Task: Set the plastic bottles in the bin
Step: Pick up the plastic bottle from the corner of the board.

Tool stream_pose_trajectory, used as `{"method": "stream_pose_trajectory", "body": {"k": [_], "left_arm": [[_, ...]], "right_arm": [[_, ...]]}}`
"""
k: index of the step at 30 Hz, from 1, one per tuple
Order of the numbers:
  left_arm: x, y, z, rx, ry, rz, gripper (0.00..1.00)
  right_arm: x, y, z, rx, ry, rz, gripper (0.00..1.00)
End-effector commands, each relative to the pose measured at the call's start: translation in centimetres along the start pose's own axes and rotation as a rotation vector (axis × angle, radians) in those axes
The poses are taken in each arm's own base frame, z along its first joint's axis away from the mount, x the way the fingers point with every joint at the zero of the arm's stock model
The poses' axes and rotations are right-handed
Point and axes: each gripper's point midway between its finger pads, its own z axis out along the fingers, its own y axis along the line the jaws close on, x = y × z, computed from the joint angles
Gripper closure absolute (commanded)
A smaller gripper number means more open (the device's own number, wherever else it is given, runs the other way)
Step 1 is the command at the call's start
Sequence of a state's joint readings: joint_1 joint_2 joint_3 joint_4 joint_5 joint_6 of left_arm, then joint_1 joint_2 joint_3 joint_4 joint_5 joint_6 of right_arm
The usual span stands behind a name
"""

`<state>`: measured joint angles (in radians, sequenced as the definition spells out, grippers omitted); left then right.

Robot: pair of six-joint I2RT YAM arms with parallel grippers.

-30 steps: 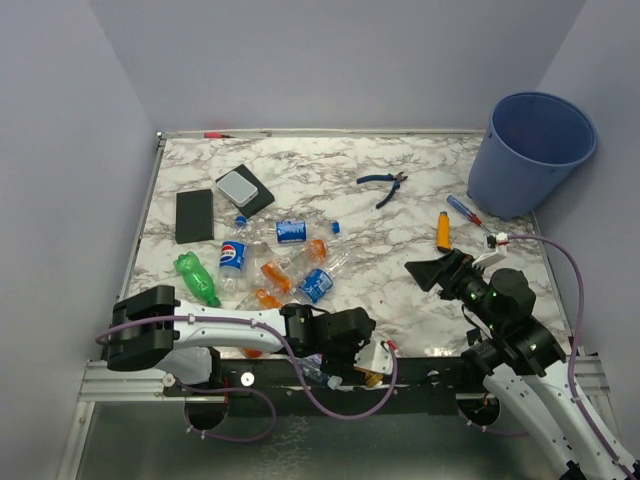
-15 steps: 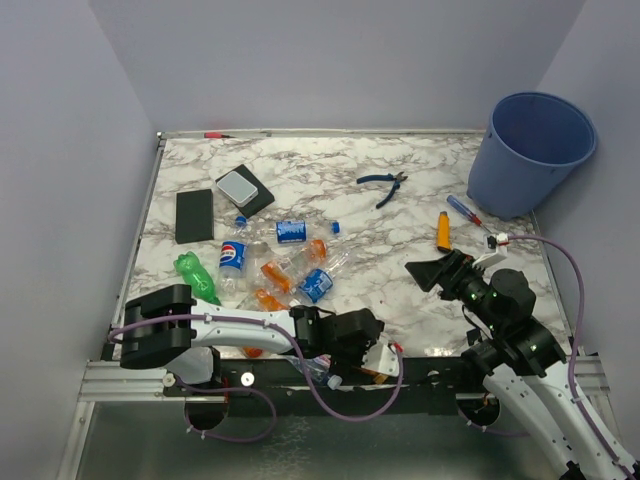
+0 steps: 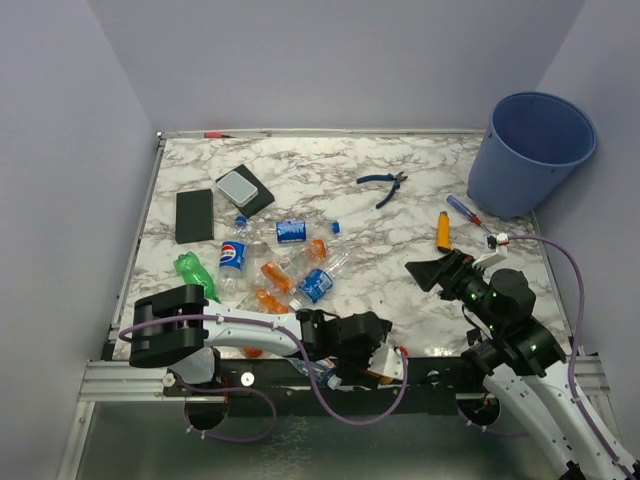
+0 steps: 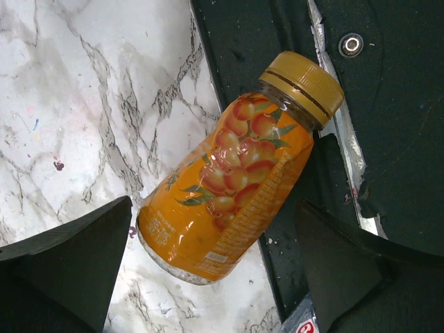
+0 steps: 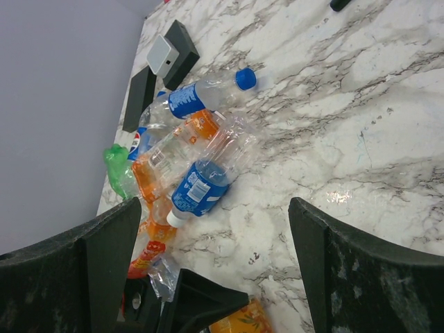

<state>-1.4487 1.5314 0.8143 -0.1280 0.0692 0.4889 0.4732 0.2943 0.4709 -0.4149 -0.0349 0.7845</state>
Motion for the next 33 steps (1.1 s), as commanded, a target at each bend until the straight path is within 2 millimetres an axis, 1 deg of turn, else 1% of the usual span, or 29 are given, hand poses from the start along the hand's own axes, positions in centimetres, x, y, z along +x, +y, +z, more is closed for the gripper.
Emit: {"method": "stream_pose_trajectory", "body": {"k": [1, 7, 10, 12, 14, 17, 18, 22, 27, 29, 31, 33], "left_arm": [[-0.7, -0.1, 0.4, -0.004, -0.026, 0.041, 0.01], [-1.9, -0.2, 0.2, -0.016, -0.036, 0.138, 0.01], [-1.5, -0.5, 0.5, 0.001, 0.0, 0.19, 0.01], [-0.6, -0.8, 0.9, 0.018, 0.049, 0.216, 0.02], [0.0, -0.9, 1.3, 0.031, 0.08, 0.23, 0.06], [0.3, -1.0, 1.7, 0.041, 0.097, 0.237, 0.14], [0.6, -0.7, 1.8, 0.023, 0.114, 0.236, 0.17], [0.7, -0.2, 1.9, -0.002, 0.132, 0.224, 0.26], [-0.7, 1.1, 0.9, -0.077, 0.099, 0.184, 0.39], [-1.4, 1.8, 0.5, -0.112, 0.075, 0.153, 0.46], [-2.3, 2.4, 0.0, -0.143, 0.034, 0.098, 0.5], [-3.0, 3.1, -0.6, -0.179, -0.018, 0.028, 0.51]], "right_arm": [[0.5, -0.9, 0.1, 0.032, 0.012, -0.009, 0.09], [0.5, -0.9, 0.2, 0.032, 0.013, -0.009, 0.09], [0.5, -0.9, 0.2, 0.032, 0.012, -0.008, 0.09], [0.5, -0.8, 0.2, 0.031, 0.011, -0.008, 0.09], [0.5, -0.9, 0.1, 0.032, 0.011, -0.009, 0.09], [0.5, -0.9, 0.1, 0.036, 0.011, -0.01, 0.09], [0.5, -0.9, 0.1, 0.034, 0.009, -0.01, 0.09], [0.3, -0.7, -0.1, 0.031, 0.004, -0.01, 0.09], [-0.2, -0.2, -0.3, 0.021, -0.005, -0.017, 0.09], [-0.8, 0.1, -0.5, 0.014, -0.02, -0.028, 0.09], [-1.2, 0.5, -0.7, 0.006, -0.03, -0.05, 0.09], [-2.2, 0.4, -0.7, 0.025, -0.062, -0.077, 0.09]]}}
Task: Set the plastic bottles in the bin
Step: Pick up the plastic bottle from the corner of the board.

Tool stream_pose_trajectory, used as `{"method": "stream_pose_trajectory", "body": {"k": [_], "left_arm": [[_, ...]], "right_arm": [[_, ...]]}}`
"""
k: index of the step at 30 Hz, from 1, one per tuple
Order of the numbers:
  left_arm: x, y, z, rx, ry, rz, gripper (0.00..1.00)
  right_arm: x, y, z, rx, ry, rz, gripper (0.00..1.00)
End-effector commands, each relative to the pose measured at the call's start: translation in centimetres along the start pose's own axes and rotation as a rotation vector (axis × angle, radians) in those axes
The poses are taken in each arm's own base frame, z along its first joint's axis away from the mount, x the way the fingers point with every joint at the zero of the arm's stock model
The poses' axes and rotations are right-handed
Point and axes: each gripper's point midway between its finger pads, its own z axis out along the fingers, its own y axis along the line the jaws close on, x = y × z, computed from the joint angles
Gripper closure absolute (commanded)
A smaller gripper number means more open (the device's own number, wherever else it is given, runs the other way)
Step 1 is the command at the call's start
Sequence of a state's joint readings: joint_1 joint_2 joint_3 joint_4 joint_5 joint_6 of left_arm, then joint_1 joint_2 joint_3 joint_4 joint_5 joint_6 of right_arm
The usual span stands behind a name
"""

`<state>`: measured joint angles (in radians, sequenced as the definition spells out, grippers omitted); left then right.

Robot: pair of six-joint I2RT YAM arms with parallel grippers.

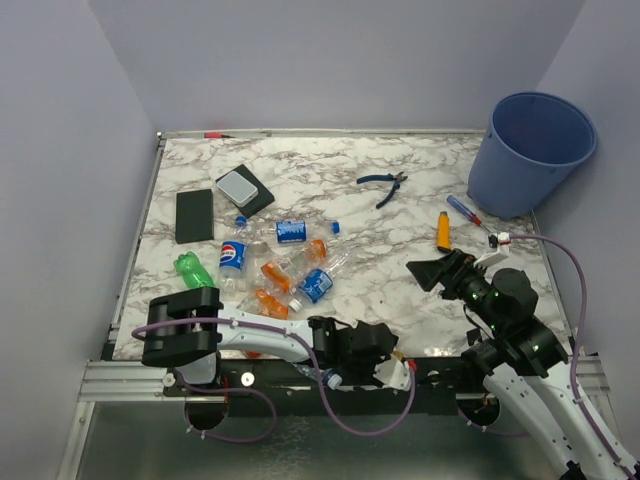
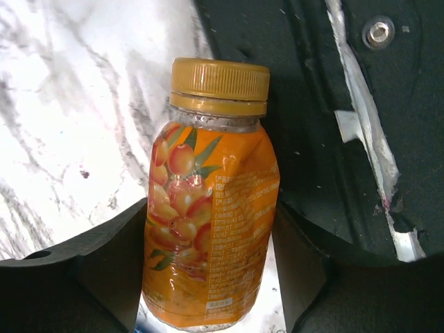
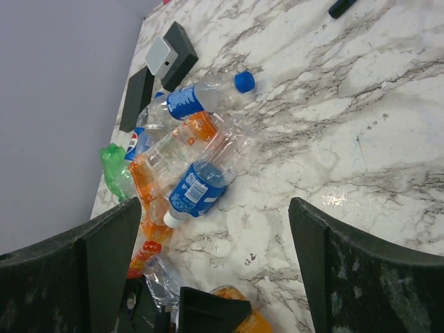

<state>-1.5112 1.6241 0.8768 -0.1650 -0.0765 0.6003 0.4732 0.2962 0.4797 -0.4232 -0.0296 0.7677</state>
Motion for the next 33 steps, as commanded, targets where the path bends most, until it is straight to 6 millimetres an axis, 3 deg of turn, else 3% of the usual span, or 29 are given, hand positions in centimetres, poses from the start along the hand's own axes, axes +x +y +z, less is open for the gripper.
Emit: {"method": "stream_pose_trajectory", "body": {"k": [1, 7, 13, 16, 20, 24, 27, 33], "left_arm": [[-2.9, 3.6, -2.5, -0.144, -0.142, -0.182, 0.52], [-3.9, 6.9, -6.0, -0.219, -0.421, -0.55, 0.61], [-4.1, 12.4, -13.3, -0.37, -0.778, -0.782, 0.7], [-4.7, 15.2, -17.1, -0.402, -0.948, -0.865, 0.71], [-3.7, 17.8, -21.0, -0.397, -1.114, -0.984, 0.71], [-2.7, 19.2, -24.3, -0.317, -1.265, -1.073, 0.71], [-2.6, 19.4, -25.5, -0.289, -1.317, -1.059, 0.71], [-2.3, 18.5, -24.8, -0.267, -1.293, -1.031, 0.72]], "right_arm": [[-2.3, 0.5, -0.5, 0.028, -0.062, -0.075, 0.09], [-5.7, 1.8, -1.3, 0.056, -0.134, -0.165, 0.08], [-8.5, 3.8, -1.4, 0.033, -0.182, -0.239, 0.07], [-7.7, 5.1, -0.9, -0.036, -0.14, -0.224, 0.07], [-5.5, 10.0, -0.9, -0.35, -0.075, -0.198, 0.07], [-4.7, 13.7, -1.0, -0.57, -0.027, -0.161, 0.08], [-5.3, 14.7, -0.6, -0.633, -0.062, -0.175, 0.1], [-6.0, 17.4, 2.6, -0.619, -0.039, -0.245, 0.09]]}}
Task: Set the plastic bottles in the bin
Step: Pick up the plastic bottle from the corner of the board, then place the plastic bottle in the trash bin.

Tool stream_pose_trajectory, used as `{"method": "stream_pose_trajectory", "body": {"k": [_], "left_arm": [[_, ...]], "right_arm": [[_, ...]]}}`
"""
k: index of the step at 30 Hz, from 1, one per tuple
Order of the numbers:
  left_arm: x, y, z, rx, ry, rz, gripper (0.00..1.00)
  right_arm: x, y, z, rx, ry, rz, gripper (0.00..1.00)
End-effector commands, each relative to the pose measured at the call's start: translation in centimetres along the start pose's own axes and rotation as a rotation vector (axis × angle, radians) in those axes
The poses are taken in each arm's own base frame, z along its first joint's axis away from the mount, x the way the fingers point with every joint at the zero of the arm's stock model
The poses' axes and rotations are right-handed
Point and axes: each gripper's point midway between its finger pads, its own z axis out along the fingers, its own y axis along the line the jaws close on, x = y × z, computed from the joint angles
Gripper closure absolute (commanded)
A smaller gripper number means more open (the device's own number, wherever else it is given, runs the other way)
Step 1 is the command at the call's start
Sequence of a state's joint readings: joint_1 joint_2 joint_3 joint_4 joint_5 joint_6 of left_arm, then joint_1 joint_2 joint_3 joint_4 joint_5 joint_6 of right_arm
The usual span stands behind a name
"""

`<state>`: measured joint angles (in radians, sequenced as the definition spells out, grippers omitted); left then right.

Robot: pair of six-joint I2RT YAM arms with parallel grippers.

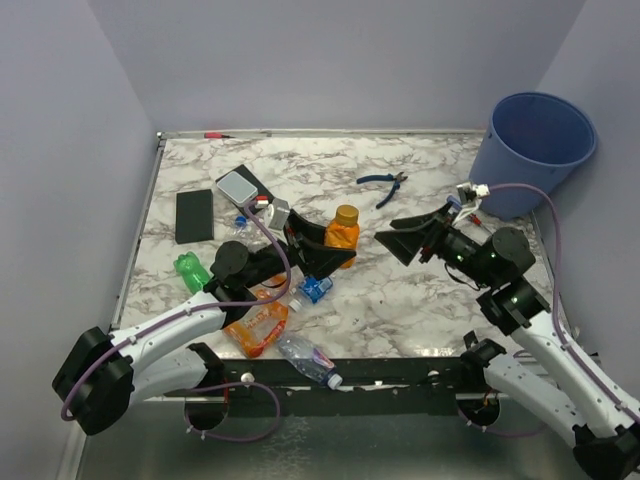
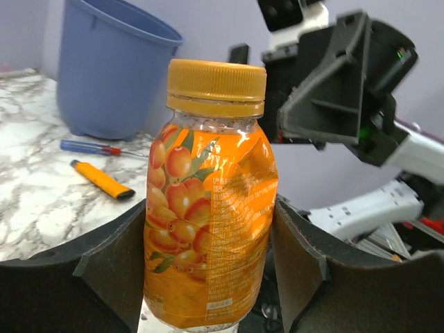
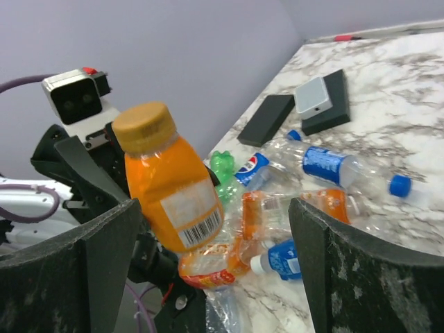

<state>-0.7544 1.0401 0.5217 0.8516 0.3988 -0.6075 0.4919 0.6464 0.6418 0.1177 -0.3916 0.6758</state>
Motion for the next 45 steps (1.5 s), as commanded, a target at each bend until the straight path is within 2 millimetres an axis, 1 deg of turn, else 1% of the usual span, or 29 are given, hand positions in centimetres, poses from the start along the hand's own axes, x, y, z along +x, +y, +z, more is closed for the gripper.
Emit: {"method": "stream_pose_trajectory", "body": {"k": [1, 4, 9, 10, 12, 16, 17, 21, 25, 27, 29, 30, 31, 32, 34, 35, 36, 38, 45], "left_arm": [[0.5, -2.0, -0.7, 0.107, 0.019, -0.023, 0.72], [0.4, -2.0, -1.0, 0.102, 0.01, -0.014, 0.73], [0.1, -1.7, -1.4, 0.085, -0.008, 0.001, 0.73], [0.2, -1.7, -1.4, 0.085, -0.009, 0.001, 0.73], [0.2, -1.7, -1.4, 0.086, -0.006, 0.0, 0.74], [0.1, -1.8, -1.4, 0.089, -0.01, 0.008, 0.73], [0.1, -1.8, -1.4, 0.088, -0.011, 0.011, 0.73], [0.3, -1.6, -1.5, 0.082, -0.009, 0.015, 0.72], [0.5, -1.4, -1.5, 0.078, -0.003, 0.012, 0.72], [0.6, -1.3, -1.5, 0.075, -0.004, 0.014, 0.72], [0.5, -1.3, -1.5, 0.073, -0.006, 0.016, 0.71], [0.6, -1.3, -1.5, 0.071, -0.006, 0.016, 0.69], [0.6, -1.2, -1.5, 0.07, -0.006, 0.014, 0.64], [0.6, -1.3, -1.6, 0.07, -0.006, 0.015, 0.54], [0.6, -1.3, -1.7, 0.072, -0.007, 0.023, 0.25], [0.5, -1.4, -1.8, 0.075, -0.009, 0.029, 0.17], [0.6, -1.4, -1.8, 0.077, -0.008, 0.031, 0.11], [0.7, -1.4, -1.8, 0.077, 0.0, 0.031, 0.08], [2.8, -1.7, -1.2, 0.12, 0.108, -0.007, 0.07]], "right_arm": [[-1.6, 3.5, 3.0, -0.094, -0.004, -0.106, 0.09], [-1.0, 4.3, 5.2, -0.082, 0.029, -0.144, 0.08], [-0.1, 5.5, 6.5, -0.151, 0.036, -0.116, 0.07], [0.2, 5.5, 6.8, -0.153, 0.044, -0.114, 0.08], [0.5, 5.4, 7.3, -0.149, 0.061, -0.11, 0.13], [1.1, 4.9, 7.7, -0.137, 0.069, -0.095, 0.31], [1.2, 4.8, 7.7, -0.138, 0.067, -0.092, 0.33], [1.4, 5.5, 8.2, -0.184, 0.071, -0.074, 0.3], [1.6, 6.0, 8.6, -0.215, 0.073, -0.051, 0.32], [1.7, 6.1, 8.8, -0.228, 0.075, -0.041, 0.4], [1.7, 6.2, 8.8, -0.236, 0.073, -0.033, 0.55], [1.7, 6.3, 8.7, -0.239, 0.07, -0.032, 0.63], [1.7, 6.3, 8.6, -0.241, 0.069, -0.033, 0.69], [1.6, 6.4, 8.4, -0.244, 0.063, -0.038, 0.75], [1.2, 6.5, 8.1, -0.235, 0.055, -0.054, 0.91], [1.0, 6.3, 7.9, -0.216, 0.056, -0.066, 0.99], [1.0, 5.9, 7.7, -0.191, 0.068, -0.078, 1.0], [0.6, 5.9, 7.3, -0.17, 0.071, -0.102, 1.0], [0.7, 6.2, 6.6, -0.14, 0.184, -0.179, 1.0]]}}
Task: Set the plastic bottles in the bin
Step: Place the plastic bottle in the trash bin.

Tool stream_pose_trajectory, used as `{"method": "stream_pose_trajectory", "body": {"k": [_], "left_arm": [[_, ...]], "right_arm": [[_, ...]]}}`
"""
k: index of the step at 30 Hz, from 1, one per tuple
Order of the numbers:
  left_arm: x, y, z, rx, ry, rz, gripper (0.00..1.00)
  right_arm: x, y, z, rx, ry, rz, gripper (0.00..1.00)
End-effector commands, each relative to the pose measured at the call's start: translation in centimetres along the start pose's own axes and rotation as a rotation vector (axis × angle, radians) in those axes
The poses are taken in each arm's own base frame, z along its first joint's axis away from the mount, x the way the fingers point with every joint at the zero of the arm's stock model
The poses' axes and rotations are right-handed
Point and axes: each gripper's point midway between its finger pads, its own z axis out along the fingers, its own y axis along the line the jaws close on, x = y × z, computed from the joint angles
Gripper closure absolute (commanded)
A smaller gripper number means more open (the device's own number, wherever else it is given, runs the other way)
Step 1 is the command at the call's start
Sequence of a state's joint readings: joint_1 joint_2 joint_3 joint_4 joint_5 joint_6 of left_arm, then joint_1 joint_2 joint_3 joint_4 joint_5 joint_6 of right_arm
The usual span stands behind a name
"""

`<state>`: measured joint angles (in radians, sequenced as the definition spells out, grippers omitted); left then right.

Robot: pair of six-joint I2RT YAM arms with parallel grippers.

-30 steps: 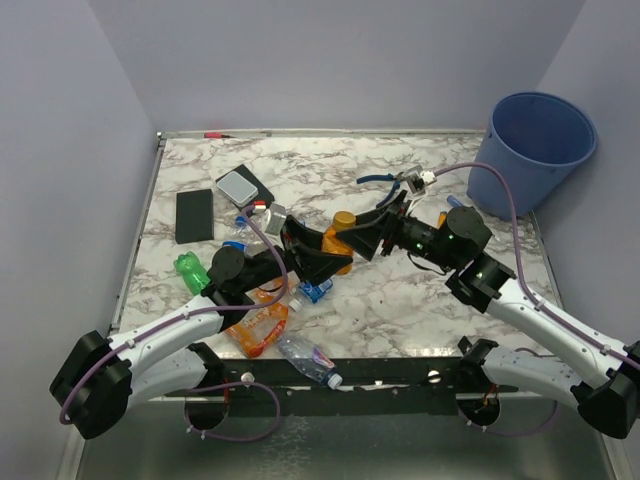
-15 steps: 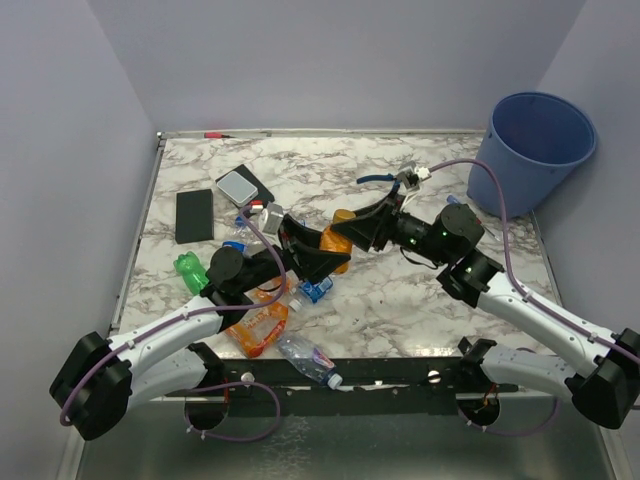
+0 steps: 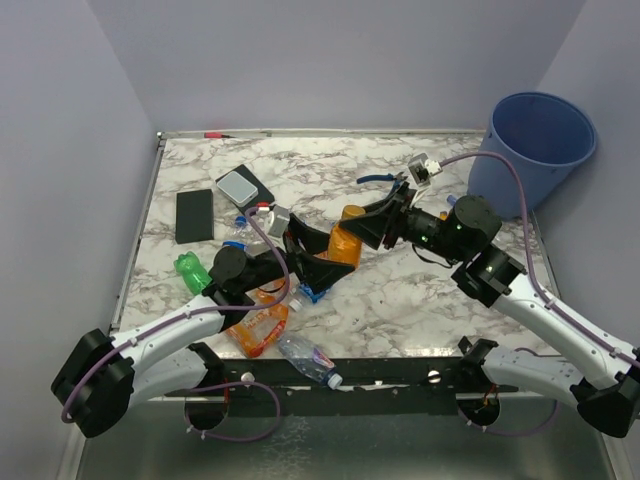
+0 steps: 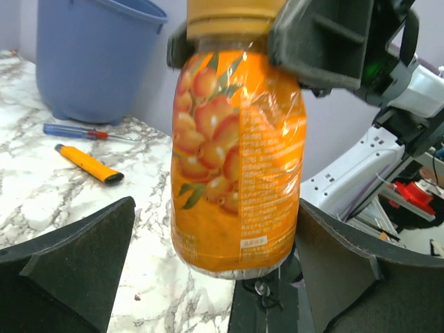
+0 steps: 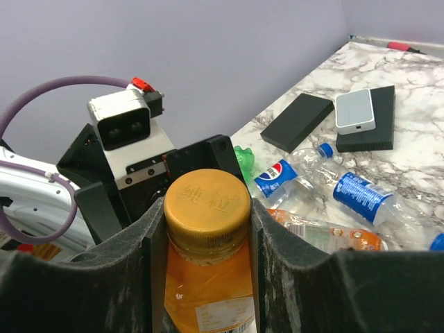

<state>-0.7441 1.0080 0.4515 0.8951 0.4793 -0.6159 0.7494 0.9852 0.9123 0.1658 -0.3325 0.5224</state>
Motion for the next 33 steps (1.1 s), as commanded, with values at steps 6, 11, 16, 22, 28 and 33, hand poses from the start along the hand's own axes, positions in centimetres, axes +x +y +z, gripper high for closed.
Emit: {"method": "stream_pose_trajectory", "body": {"k": [6, 11, 16, 22, 28, 33], "left_arm": [[1.9, -1.2, 0.7, 0.083, 0.097, -0.016, 0.23], [1.8, -1.1, 0.7, 0.072, 0.091, -0.018, 0.2], [1.7, -1.1, 0.7, 0.068, 0.086, -0.012, 0.26], [2.0, -1.0, 0.7, 0.068, 0.092, -0.008, 0.64], [2.4, -0.7, 0.8, 0.062, 0.103, -0.002, 0.74], [2.5, -0.6, 0.7, 0.051, 0.105, 0.005, 0.75]], "right_arm": [[1.4, 0.8, 0.1, -0.027, 0.144, -0.004, 1.0], [2.4, 1.0, 0.3, -0.048, 0.175, 0.027, 1.0], [2.6, 1.3, 0.5, -0.082, 0.155, 0.051, 1.0], [2.4, 1.4, 0.5, -0.079, 0.142, 0.068, 0.62], [1.0, 1.7, 1.1, -0.075, 0.094, 0.129, 0.41], [0.4, 2.3, 1.7, -0.094, 0.095, 0.171, 0.43]]}}
